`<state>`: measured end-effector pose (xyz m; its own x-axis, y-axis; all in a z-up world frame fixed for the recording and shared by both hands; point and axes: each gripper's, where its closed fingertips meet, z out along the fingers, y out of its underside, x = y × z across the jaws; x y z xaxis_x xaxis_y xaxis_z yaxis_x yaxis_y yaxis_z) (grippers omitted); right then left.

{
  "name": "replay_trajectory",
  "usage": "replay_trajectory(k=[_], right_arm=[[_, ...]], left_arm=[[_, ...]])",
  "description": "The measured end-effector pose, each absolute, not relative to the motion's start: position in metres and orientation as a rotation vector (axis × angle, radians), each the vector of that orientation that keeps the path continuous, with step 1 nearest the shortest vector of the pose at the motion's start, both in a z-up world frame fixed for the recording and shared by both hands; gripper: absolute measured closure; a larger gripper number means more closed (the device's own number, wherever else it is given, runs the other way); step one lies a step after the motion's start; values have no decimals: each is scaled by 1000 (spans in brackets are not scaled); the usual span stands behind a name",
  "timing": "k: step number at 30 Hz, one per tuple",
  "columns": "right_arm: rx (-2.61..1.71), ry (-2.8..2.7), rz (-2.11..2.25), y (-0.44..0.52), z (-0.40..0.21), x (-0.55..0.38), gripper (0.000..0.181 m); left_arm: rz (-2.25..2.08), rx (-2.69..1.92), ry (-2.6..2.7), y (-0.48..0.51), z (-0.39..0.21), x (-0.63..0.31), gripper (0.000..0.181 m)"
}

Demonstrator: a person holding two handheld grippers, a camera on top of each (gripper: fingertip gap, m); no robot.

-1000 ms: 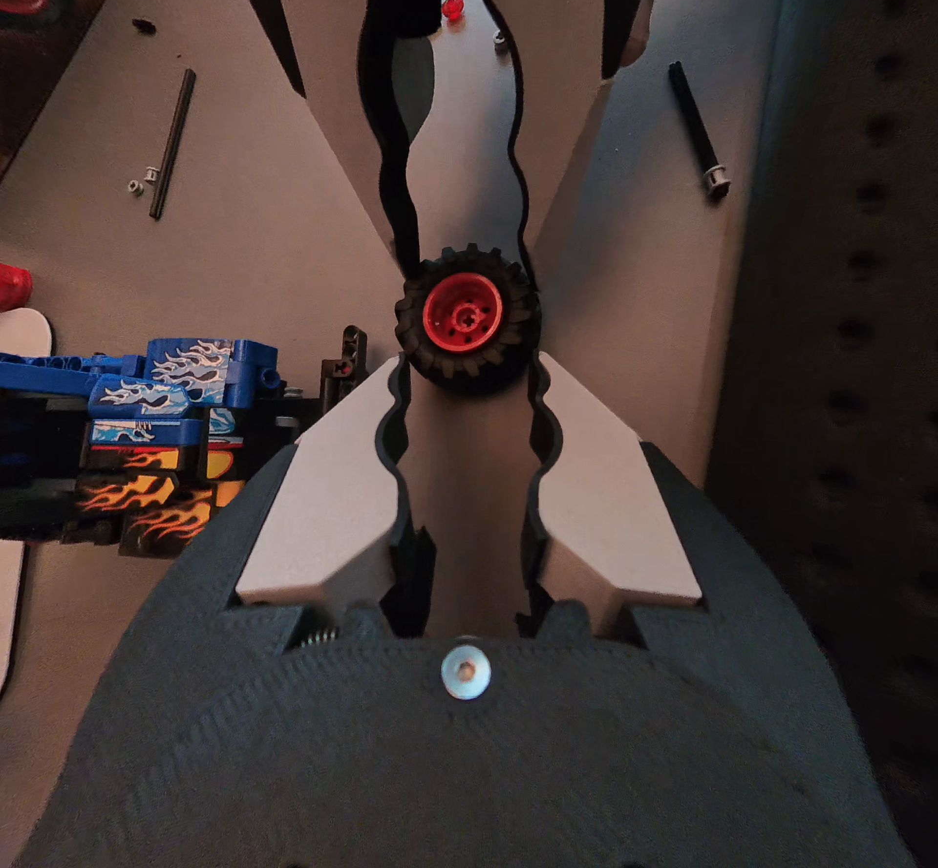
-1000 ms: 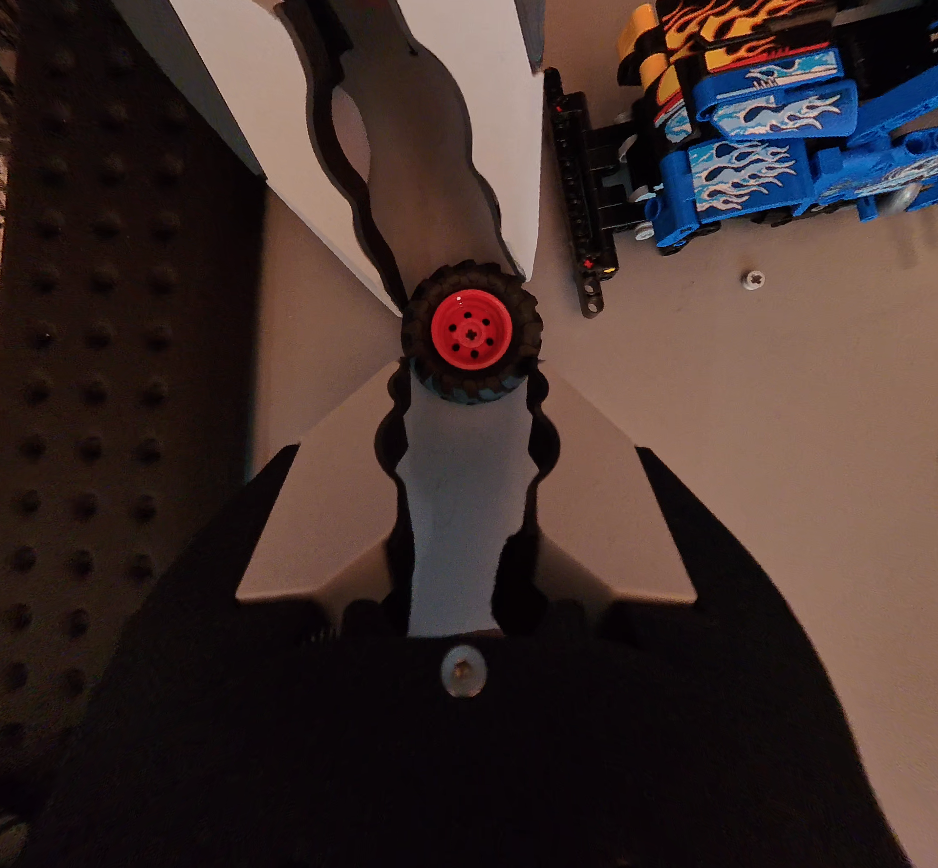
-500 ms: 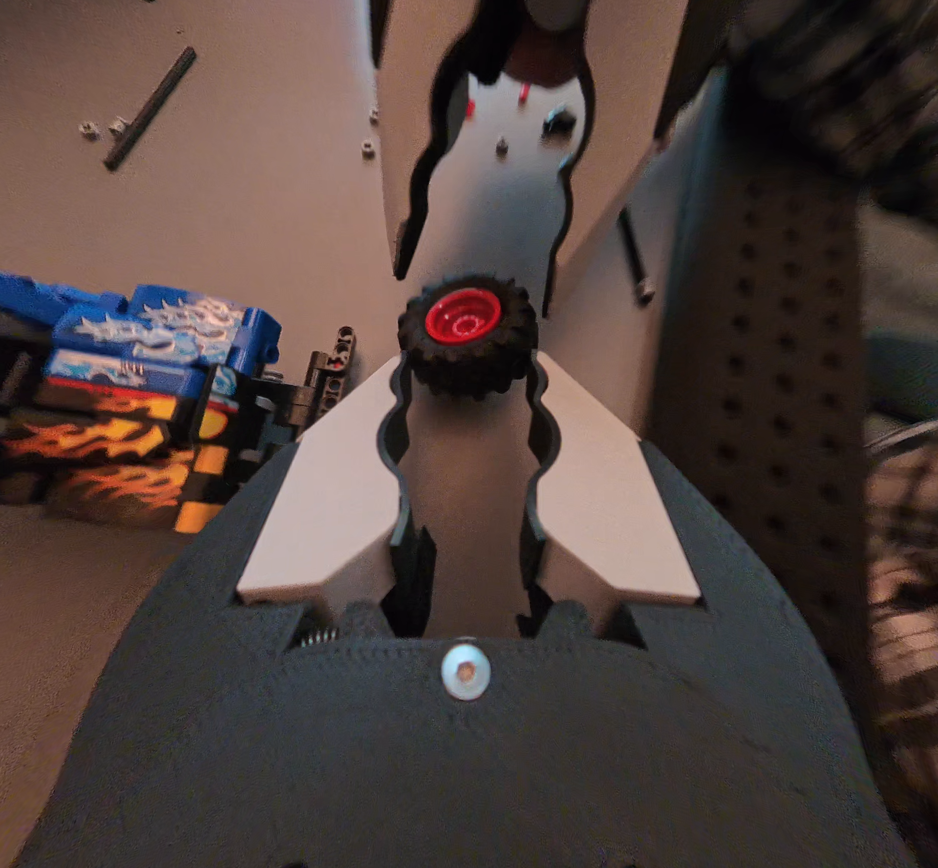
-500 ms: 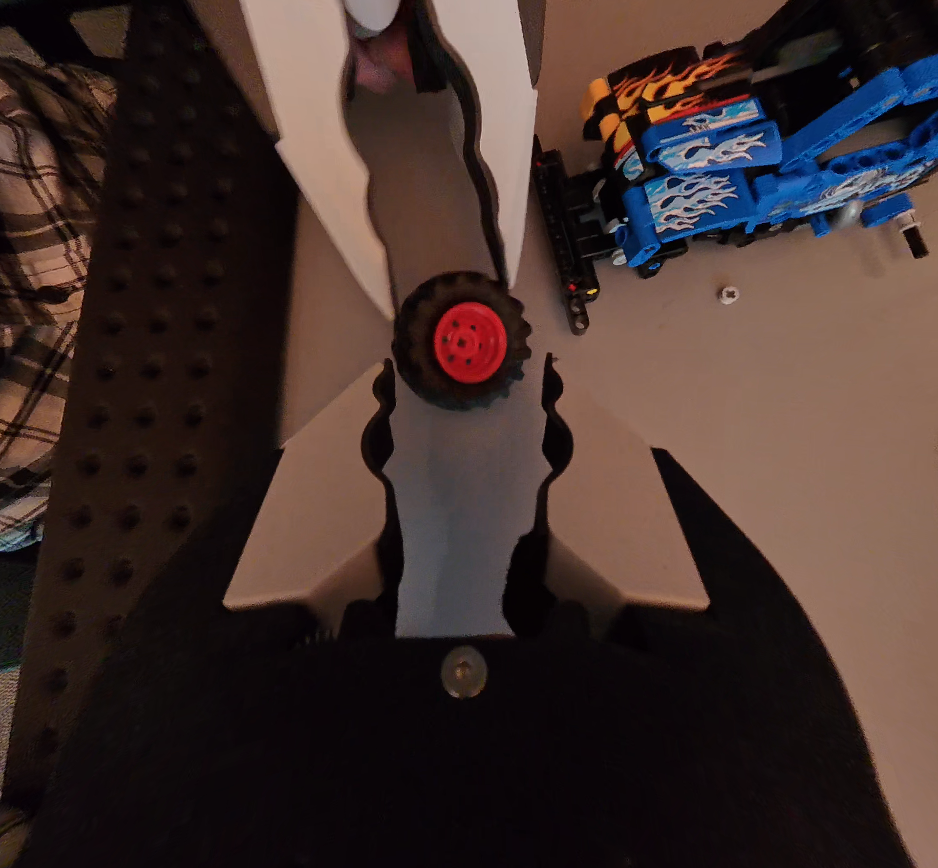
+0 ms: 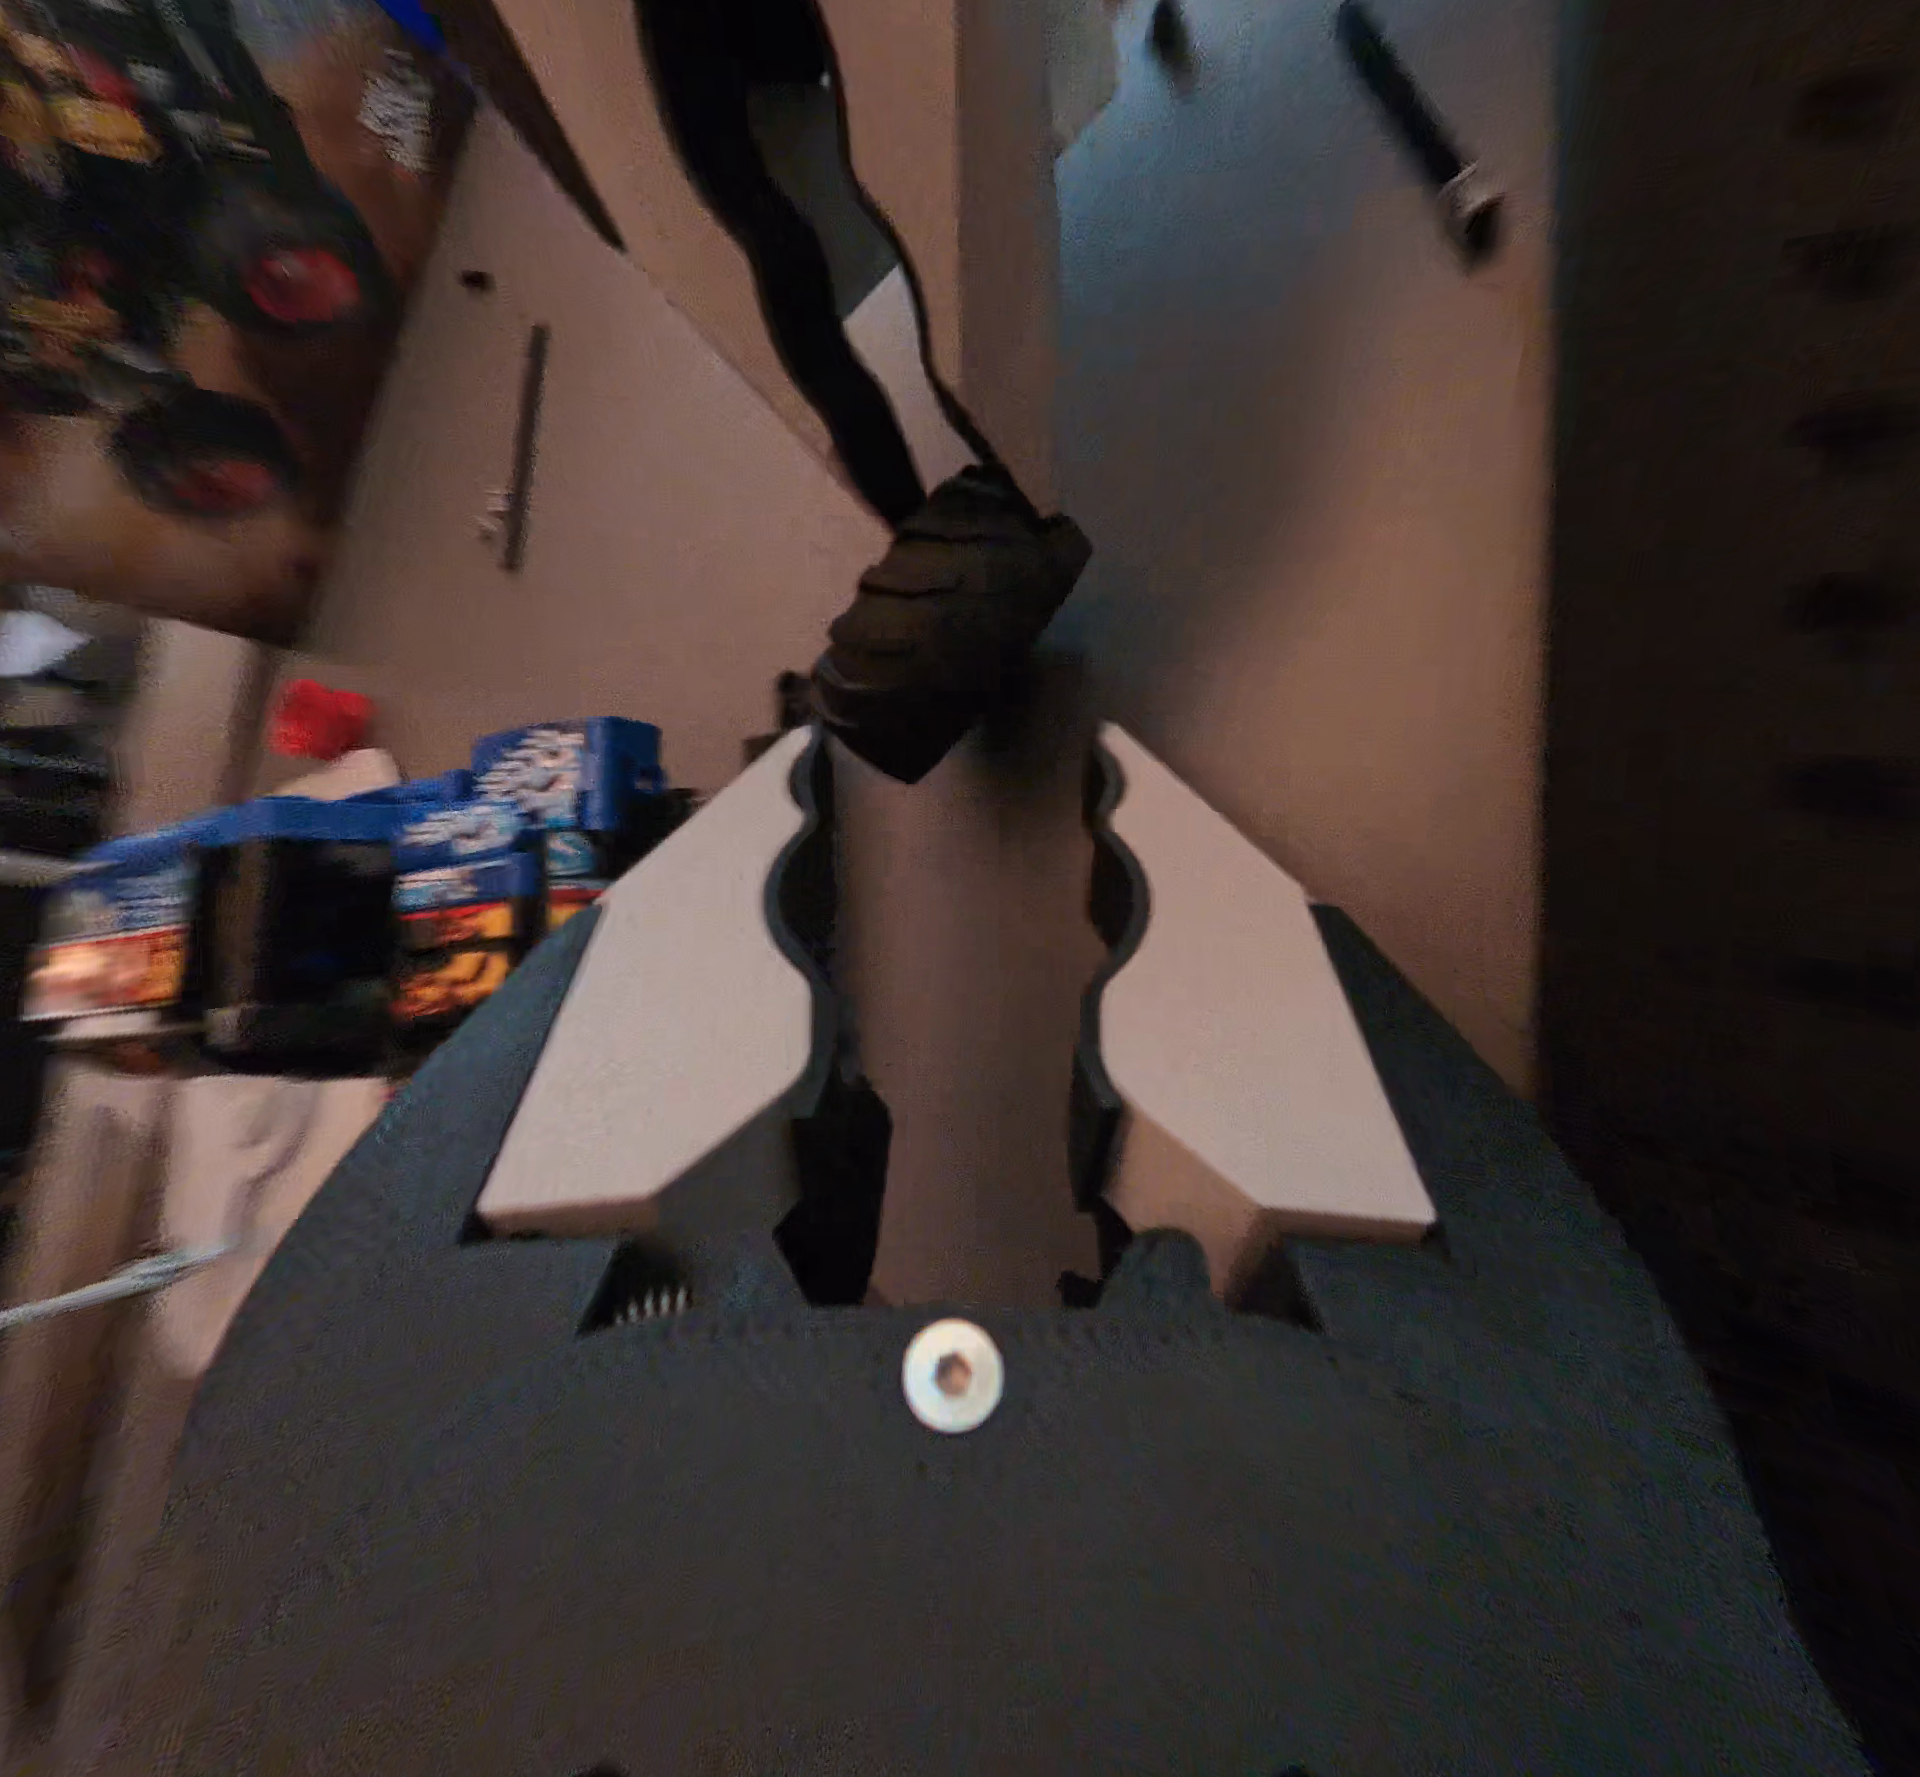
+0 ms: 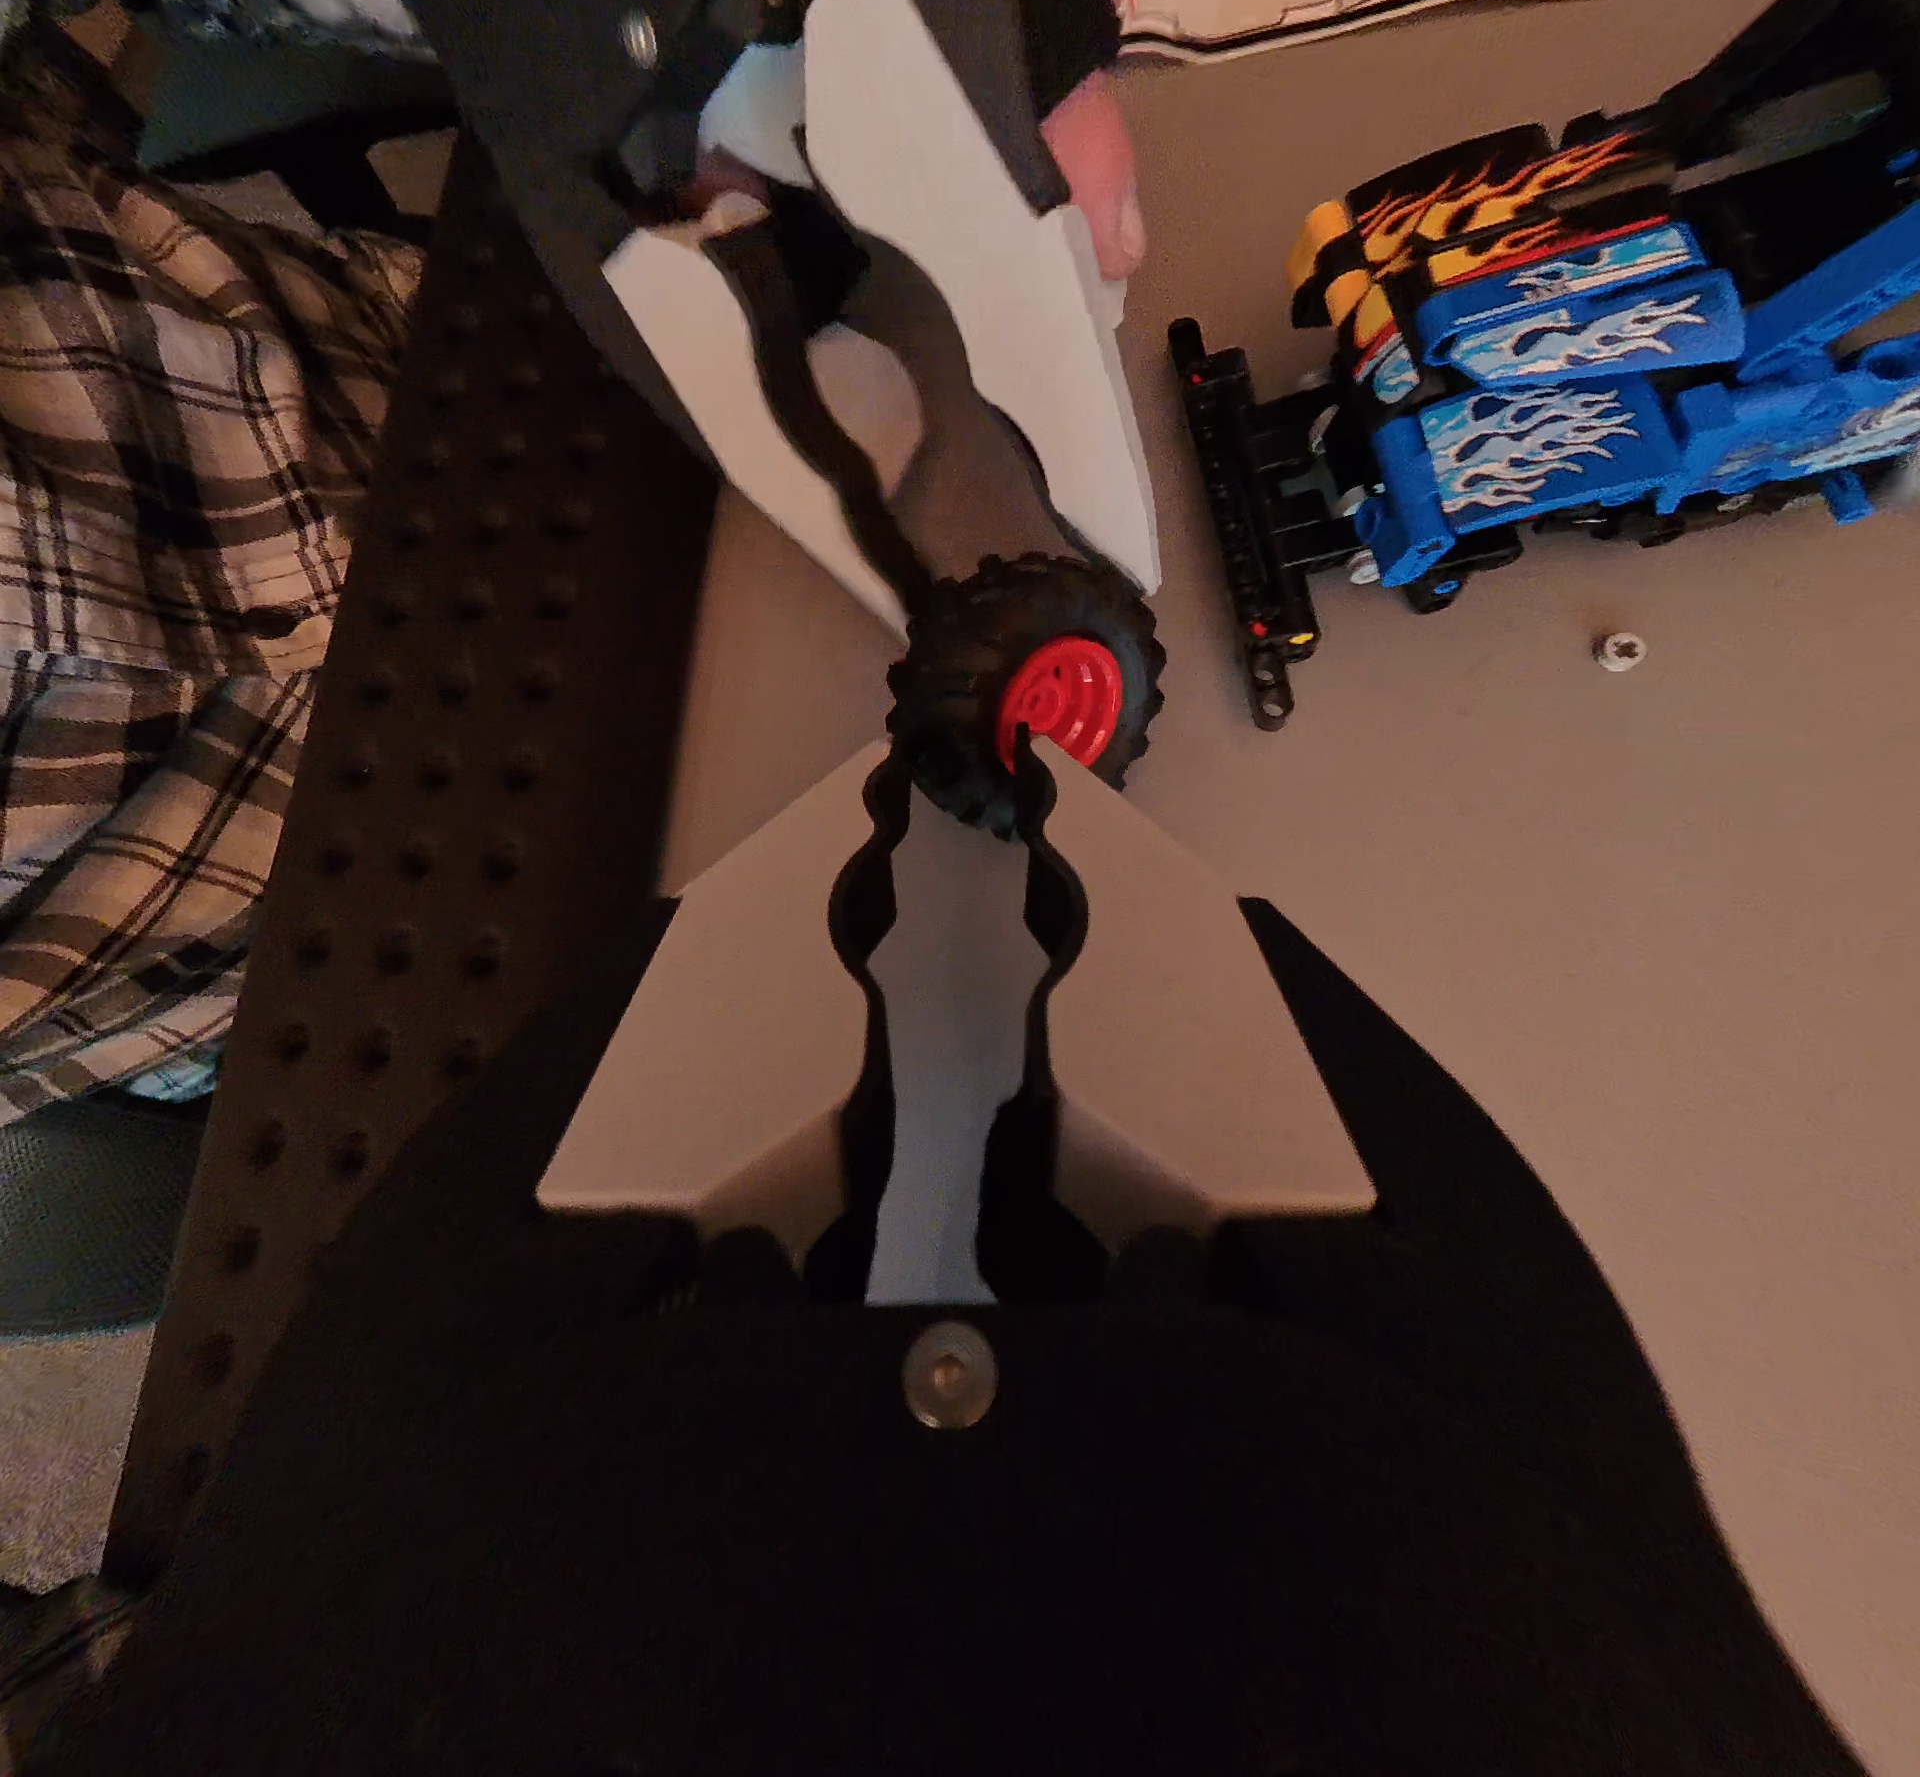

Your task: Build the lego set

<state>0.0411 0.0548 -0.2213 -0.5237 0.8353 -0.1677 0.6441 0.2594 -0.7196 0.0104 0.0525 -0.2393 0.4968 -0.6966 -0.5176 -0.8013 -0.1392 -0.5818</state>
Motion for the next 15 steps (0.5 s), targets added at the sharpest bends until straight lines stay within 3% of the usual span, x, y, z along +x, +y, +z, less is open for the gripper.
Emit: replay_trajectory(k=[2, 7, 15], right_arm=[[-1398, -2256, 1154, 59, -220, 40, 162], [-1505, -2079, 1107, 92, -215, 32, 151], [-1661, -1921, 1083, 123, -216, 31, 155]], left_arm=[[203, -1862, 1194, 64, -234, 5, 158], [-36, -2093, 975, 73, -235, 1, 161], [-195, -2213, 805, 84, -231, 2, 162]])
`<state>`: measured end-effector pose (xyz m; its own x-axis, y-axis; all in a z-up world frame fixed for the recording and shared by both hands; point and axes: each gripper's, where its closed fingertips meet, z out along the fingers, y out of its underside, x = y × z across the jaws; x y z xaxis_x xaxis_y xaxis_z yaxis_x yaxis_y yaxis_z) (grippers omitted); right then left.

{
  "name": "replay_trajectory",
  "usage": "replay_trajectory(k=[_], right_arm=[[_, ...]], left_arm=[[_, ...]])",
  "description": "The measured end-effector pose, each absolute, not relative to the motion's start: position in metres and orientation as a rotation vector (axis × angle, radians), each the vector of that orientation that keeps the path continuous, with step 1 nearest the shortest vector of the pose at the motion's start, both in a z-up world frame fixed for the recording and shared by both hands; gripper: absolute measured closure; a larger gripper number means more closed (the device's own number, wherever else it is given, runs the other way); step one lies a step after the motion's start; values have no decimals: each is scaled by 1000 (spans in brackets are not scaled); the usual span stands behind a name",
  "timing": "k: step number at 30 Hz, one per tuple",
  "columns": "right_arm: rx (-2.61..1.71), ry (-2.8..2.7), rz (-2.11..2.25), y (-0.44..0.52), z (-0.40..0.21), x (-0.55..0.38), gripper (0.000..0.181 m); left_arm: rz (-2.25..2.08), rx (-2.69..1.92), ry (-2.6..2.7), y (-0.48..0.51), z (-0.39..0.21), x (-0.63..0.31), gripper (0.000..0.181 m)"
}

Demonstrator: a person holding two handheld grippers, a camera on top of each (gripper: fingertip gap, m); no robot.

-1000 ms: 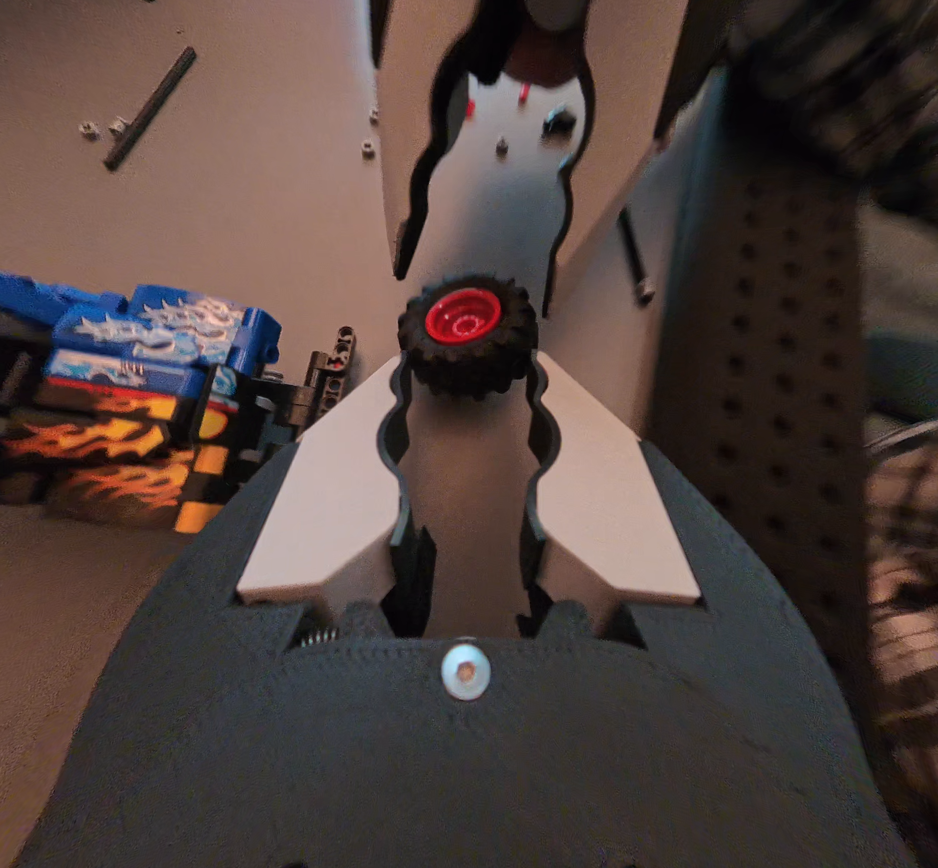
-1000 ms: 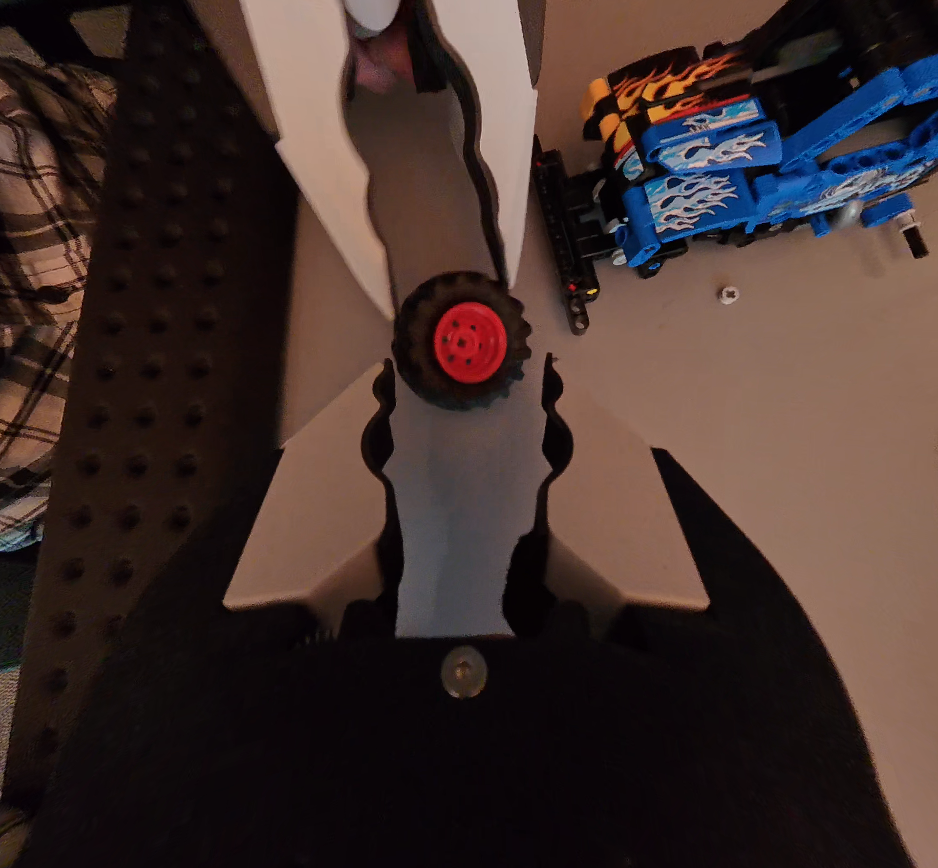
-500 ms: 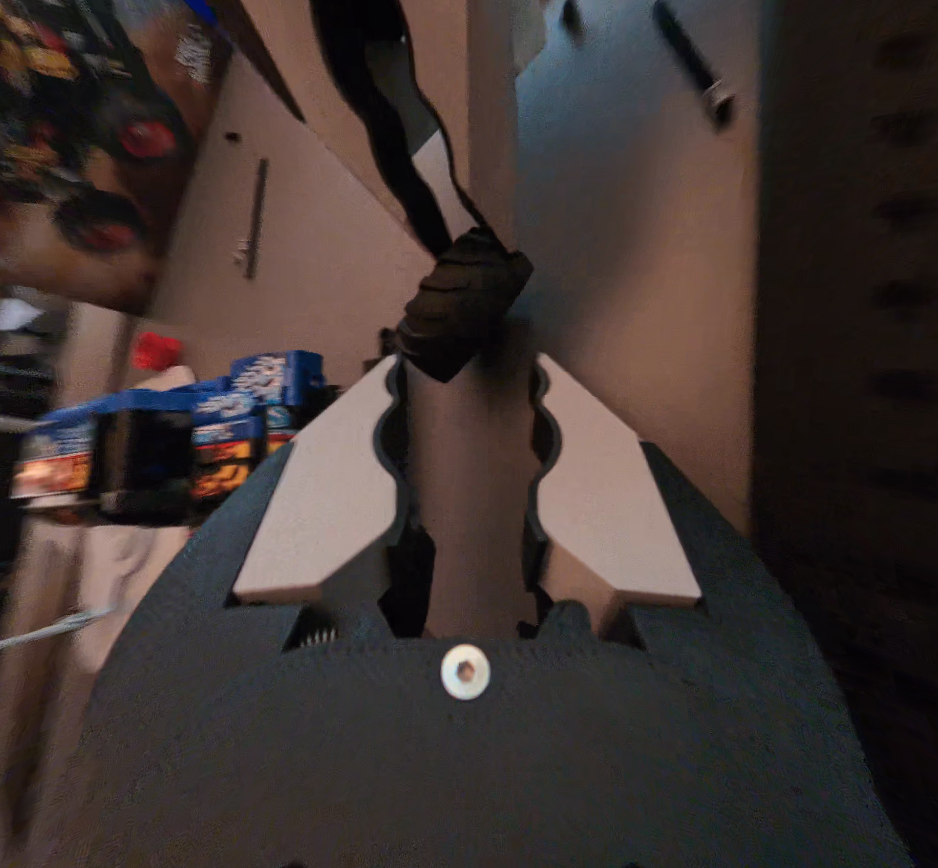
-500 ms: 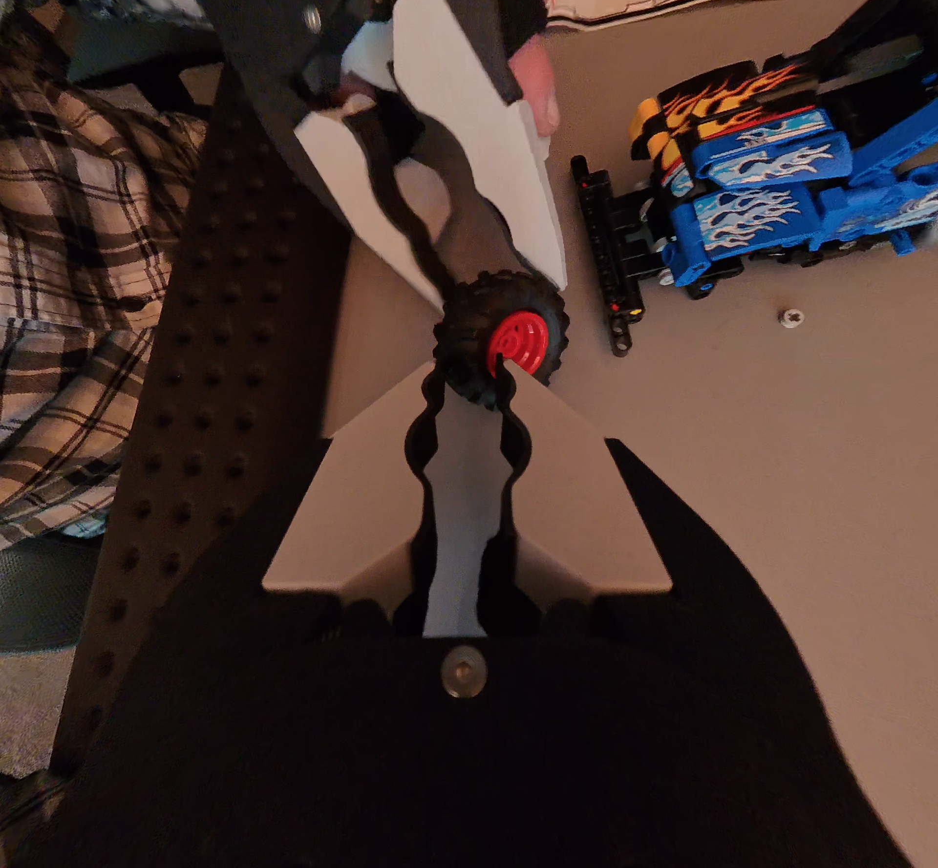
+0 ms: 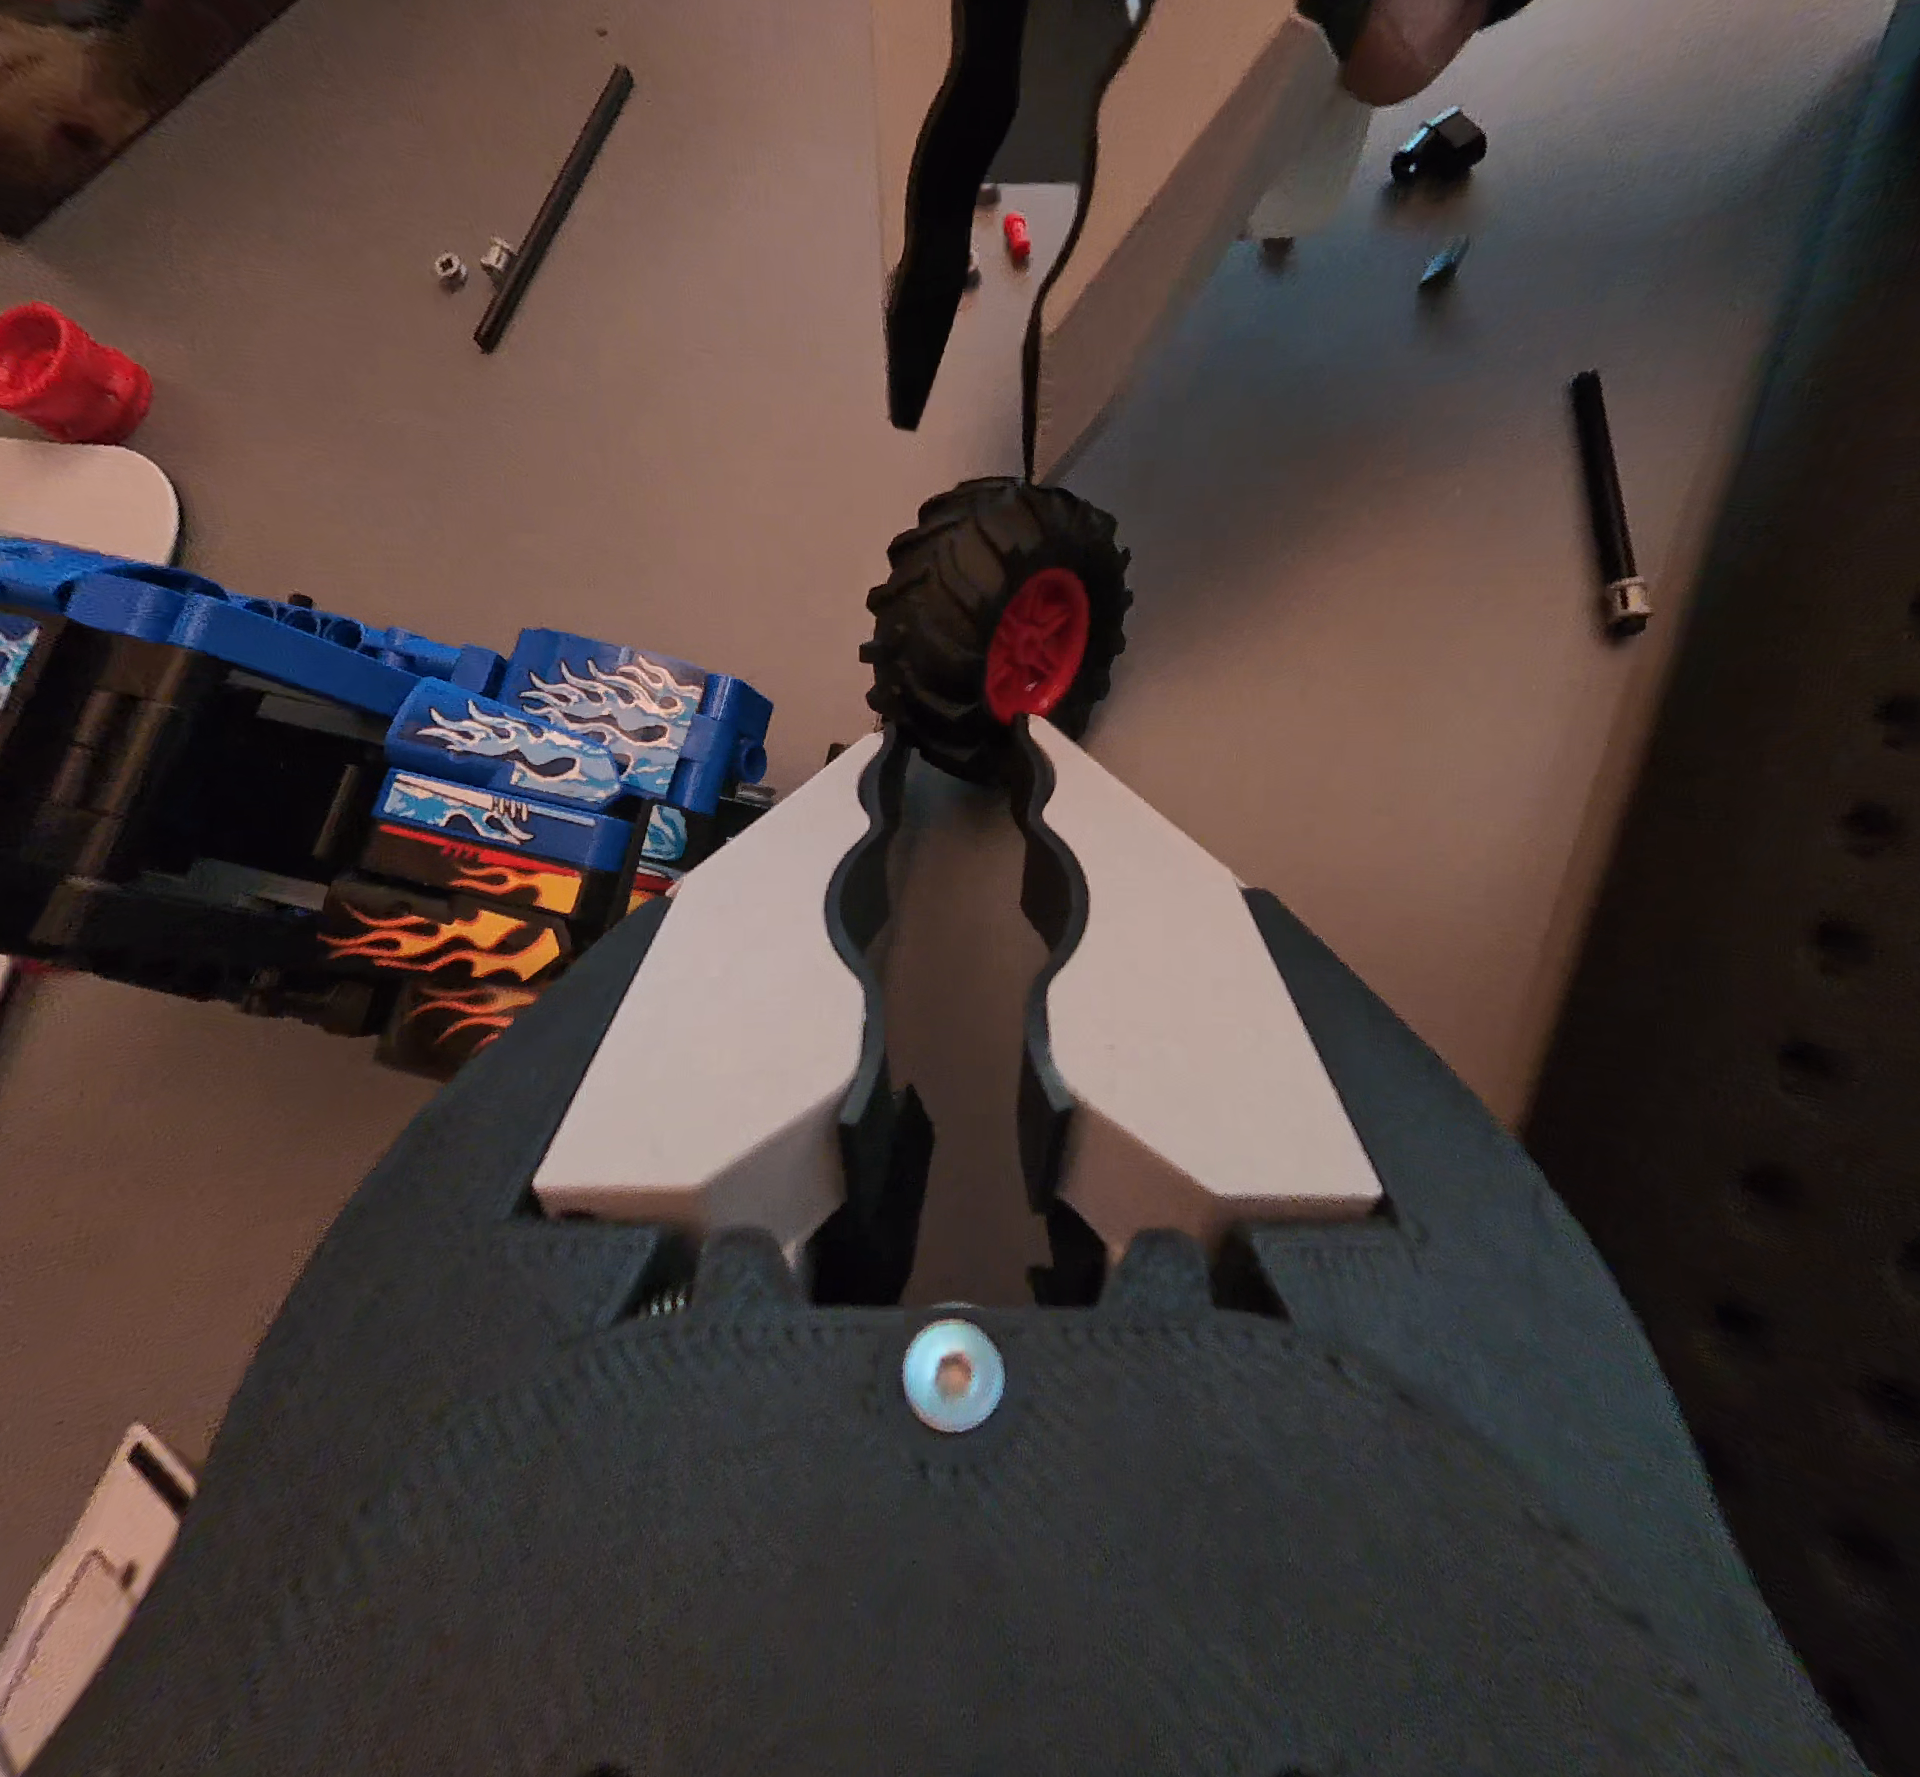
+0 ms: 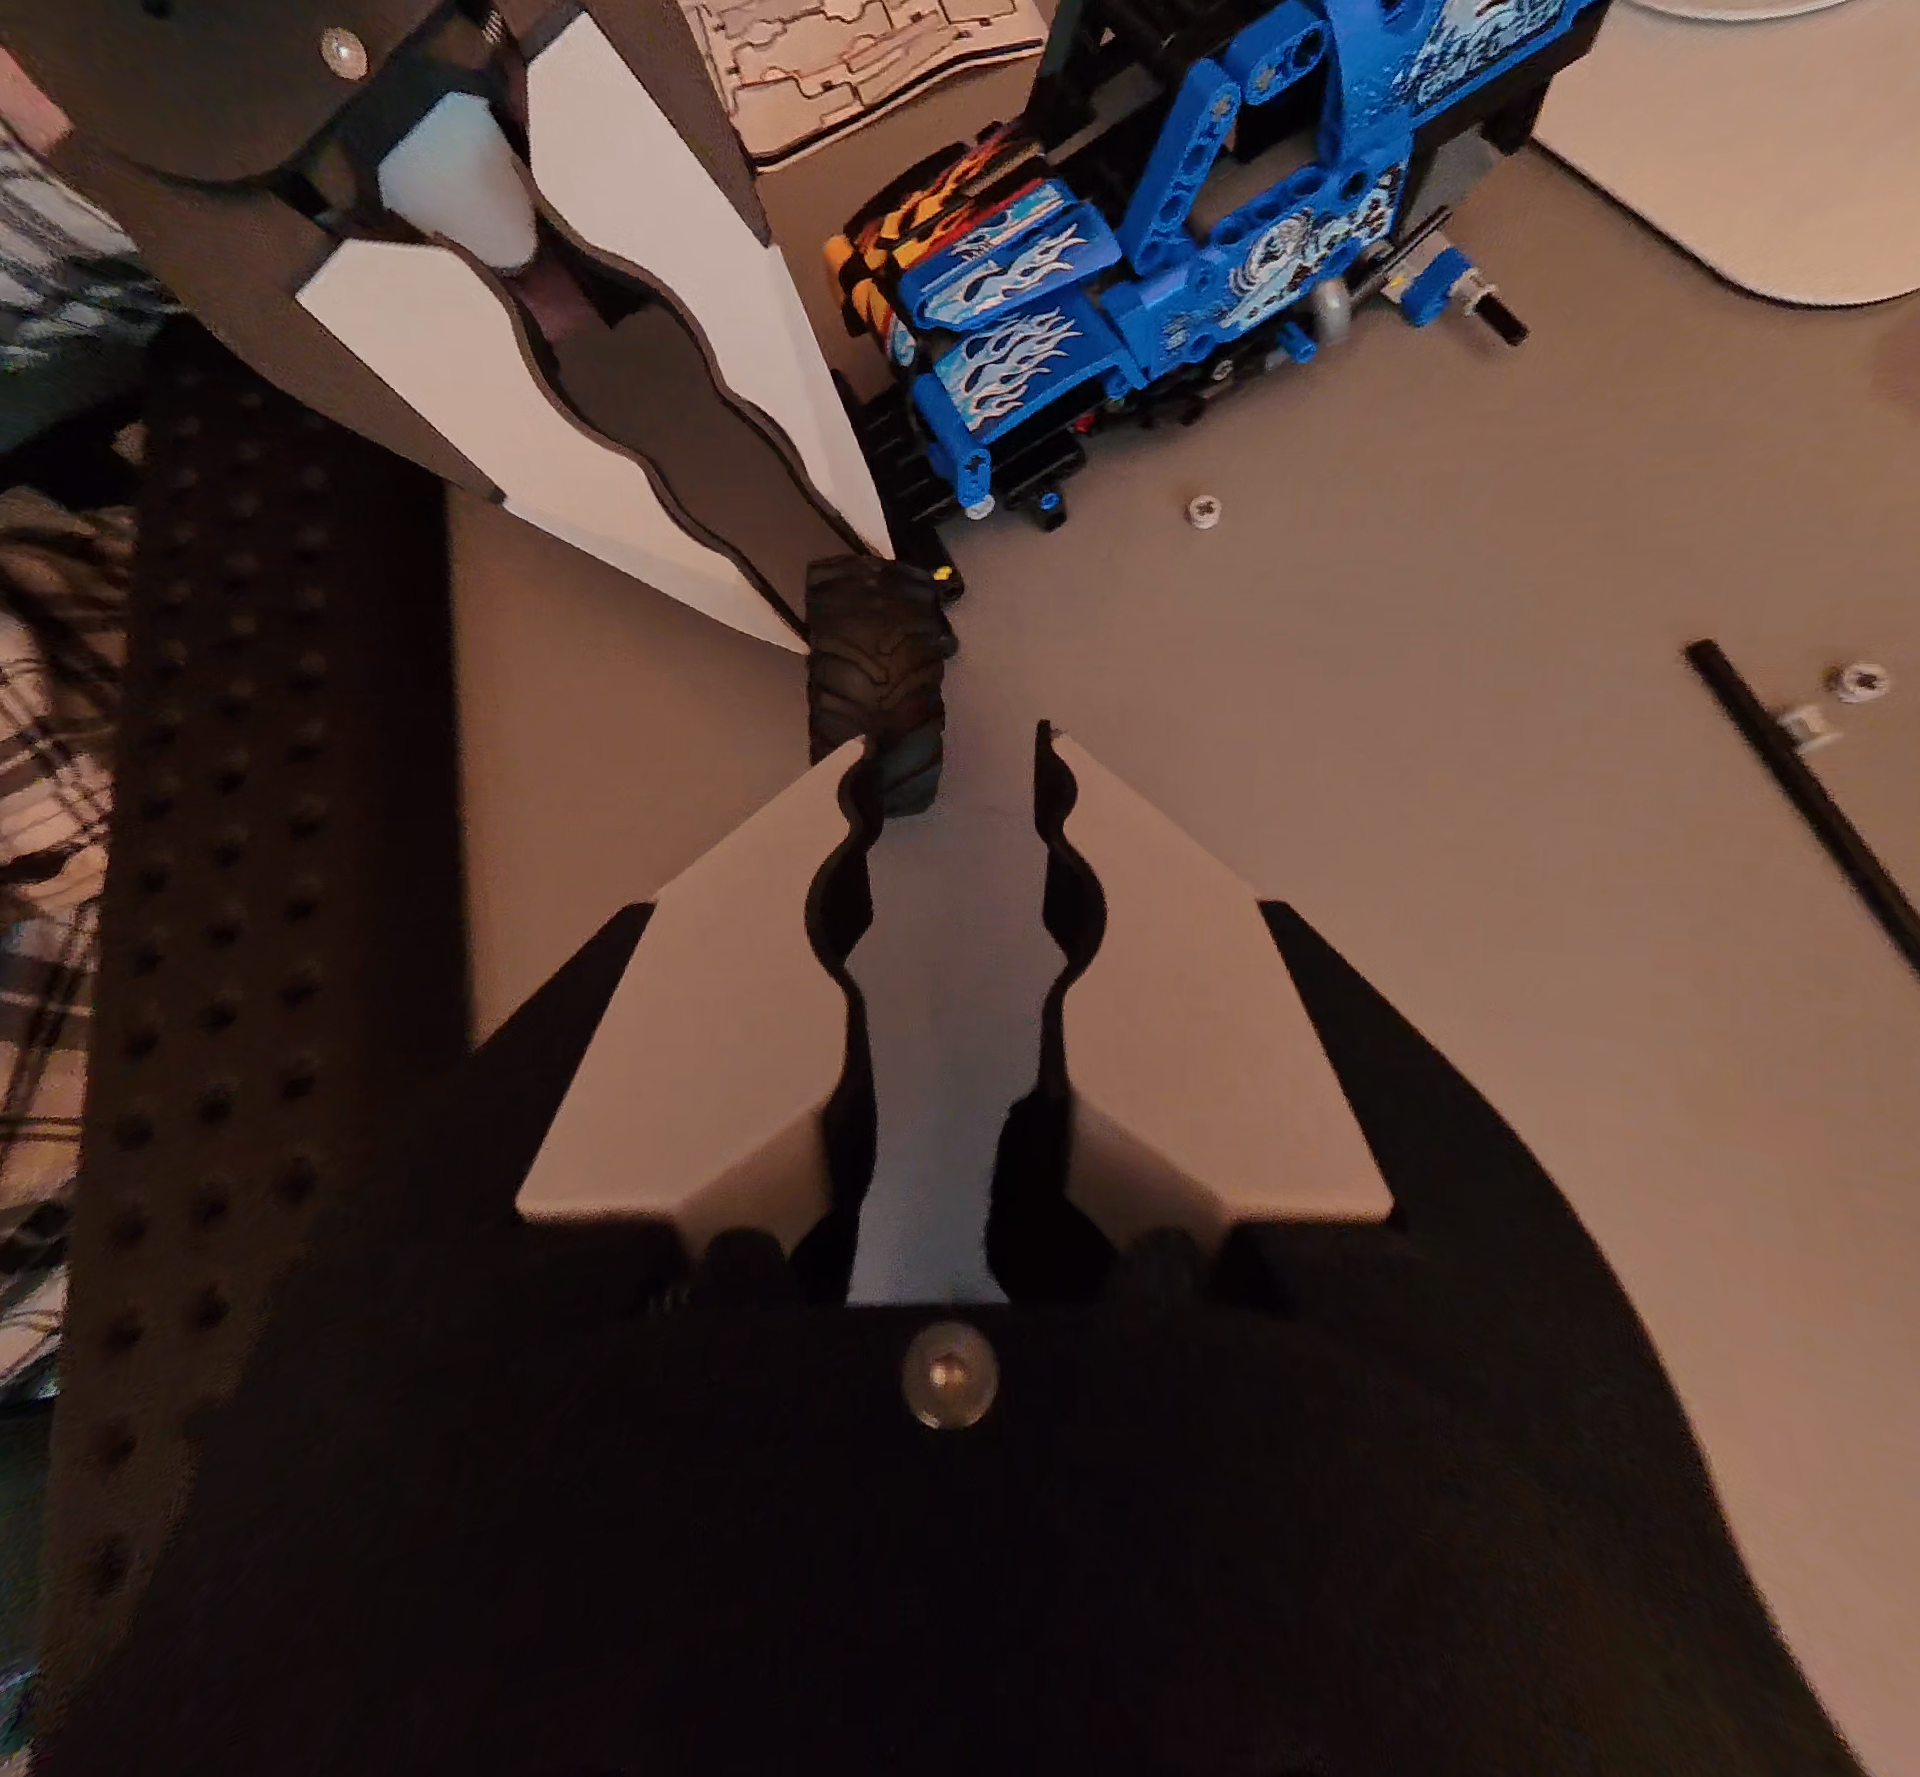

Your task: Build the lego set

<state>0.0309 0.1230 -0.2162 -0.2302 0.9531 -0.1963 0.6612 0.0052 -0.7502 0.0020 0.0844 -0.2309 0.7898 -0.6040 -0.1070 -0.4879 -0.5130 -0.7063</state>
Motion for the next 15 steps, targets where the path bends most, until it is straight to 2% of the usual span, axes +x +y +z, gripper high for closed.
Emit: replay_trajectory(k=[2, 5, 6, 11, 15], right_arm=[[-1585, -1942, 998, 123, -213, 31, 149], [-1364, -2019, 834, 108, -202, 32, 127], [-1287, -2041, 766, 103, -201, 31, 125], [-1136, -2168, 323, 106, -230, 27, 126], [-1128, -2175, 226, 111, -240, 23, 127]], left_arm=[[-223, -2232, 771, 86, -231, 2, 162], [-240, -2251, 739, 87, -231, 2, 162], [-245, -2256, 730, 88, -231, 3, 162], [-301, -2286, 681, 91, -231, 4, 162], [-312, -2282, 670, 93, -230, 5, 161]])
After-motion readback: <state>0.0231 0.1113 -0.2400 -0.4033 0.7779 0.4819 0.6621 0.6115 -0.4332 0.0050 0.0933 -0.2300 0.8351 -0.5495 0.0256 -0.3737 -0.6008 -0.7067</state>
